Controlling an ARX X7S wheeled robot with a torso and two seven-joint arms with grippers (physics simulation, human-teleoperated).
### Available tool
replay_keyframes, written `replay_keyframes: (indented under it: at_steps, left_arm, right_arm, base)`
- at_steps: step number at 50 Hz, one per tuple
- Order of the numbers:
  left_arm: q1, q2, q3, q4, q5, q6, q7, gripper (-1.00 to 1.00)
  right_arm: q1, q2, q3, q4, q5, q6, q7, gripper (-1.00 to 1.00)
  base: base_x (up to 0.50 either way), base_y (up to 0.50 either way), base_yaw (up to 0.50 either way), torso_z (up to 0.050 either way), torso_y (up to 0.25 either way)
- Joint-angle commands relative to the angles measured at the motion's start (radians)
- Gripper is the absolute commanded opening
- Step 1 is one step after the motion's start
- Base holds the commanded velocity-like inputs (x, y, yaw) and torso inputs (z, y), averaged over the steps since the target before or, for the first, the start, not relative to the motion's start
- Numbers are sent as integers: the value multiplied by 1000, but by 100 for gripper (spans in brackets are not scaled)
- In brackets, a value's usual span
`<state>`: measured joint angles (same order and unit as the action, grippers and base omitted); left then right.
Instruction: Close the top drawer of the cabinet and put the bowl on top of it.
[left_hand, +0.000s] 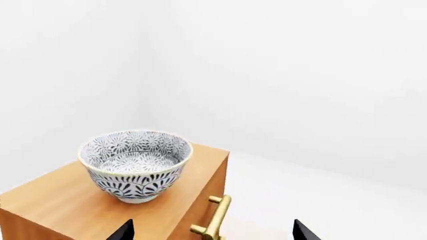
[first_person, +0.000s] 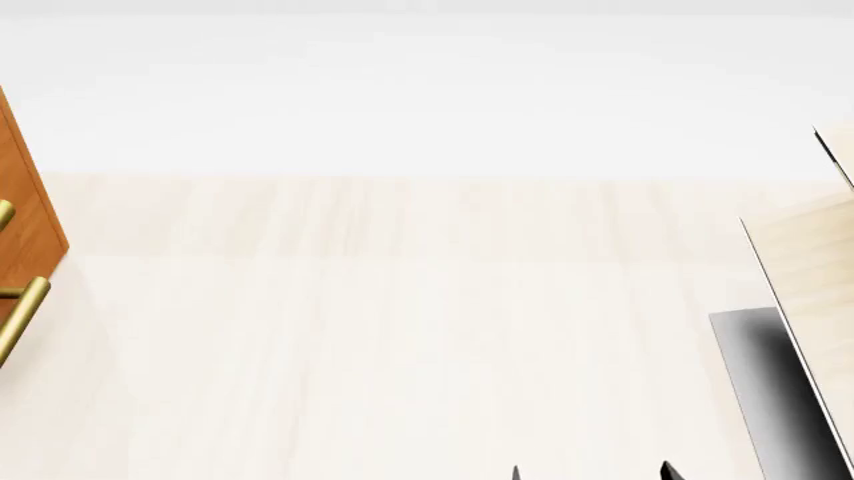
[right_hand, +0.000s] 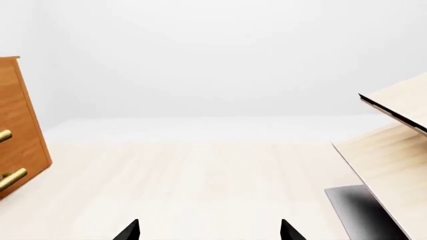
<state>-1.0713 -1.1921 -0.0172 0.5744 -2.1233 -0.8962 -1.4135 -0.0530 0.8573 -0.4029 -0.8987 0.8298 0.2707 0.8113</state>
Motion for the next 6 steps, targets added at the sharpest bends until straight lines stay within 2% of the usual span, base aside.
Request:
replay_keyframes:
  at_steps: [1,3,6]
  left_arm:
    - [287,5,-232,240,-59,-5,4,100]
    - [378,45,-319,289,-56,-37,6,100]
    - [439,70,-377,340,-63,-72,14,100]
  right_arm:
    - [-1,-5,-4,4,-4,-6,0,100]
    - [-9,-3,11,1,2,-22,7,100]
    - [-2,2,14,-6,10,-15,16,100]
  base:
    - [0,0,0,0,0]
    - [0,0,0,0,0]
    - [0,0,0,0,0]
